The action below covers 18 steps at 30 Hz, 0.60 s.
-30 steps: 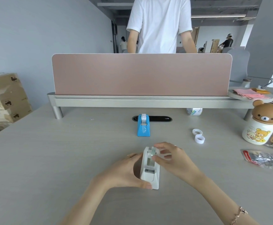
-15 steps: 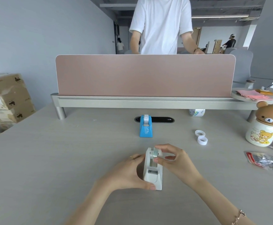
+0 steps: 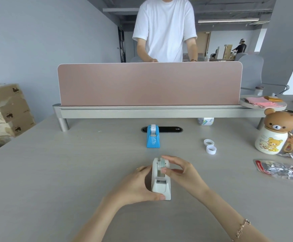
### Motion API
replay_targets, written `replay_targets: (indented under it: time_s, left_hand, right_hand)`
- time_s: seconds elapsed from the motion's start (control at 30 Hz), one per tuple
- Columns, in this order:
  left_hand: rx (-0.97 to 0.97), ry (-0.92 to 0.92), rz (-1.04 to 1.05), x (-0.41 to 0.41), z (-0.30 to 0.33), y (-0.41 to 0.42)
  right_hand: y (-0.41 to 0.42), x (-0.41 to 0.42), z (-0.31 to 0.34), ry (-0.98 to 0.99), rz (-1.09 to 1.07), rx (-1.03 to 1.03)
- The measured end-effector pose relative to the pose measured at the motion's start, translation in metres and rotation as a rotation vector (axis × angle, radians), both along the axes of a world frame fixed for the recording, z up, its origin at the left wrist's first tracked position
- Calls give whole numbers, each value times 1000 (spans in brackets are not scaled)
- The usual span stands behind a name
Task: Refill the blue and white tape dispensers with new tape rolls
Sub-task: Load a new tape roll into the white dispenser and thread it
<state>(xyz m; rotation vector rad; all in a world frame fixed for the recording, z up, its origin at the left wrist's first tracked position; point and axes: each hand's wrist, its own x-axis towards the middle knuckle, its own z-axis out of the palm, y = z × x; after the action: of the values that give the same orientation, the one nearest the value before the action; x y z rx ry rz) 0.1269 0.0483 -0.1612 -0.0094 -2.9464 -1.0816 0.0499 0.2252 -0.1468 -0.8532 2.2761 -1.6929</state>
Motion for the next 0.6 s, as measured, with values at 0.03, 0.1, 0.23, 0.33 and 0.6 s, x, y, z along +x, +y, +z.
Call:
replay_targets:
  time_s: [0.03,0.1,0.23,0.33,0.6]
  left_hand:
    - [16,11,11,2,-2,2]
    - [69,34,19,6,-4,3]
    - [85,38,15,15,-7,-3]
    - [104,49,13,18,-10,-8]
    - [199,73,24,24,-10,-11]
  right_hand:
    - [1,4,-2,-10,13,-3]
    - [6,13,-5,-42,15,14]
    - [26,27,-4,-94,30,88]
    - [34,35,-2,-100,74,125]
    - [20,40,5,-67,80,124]
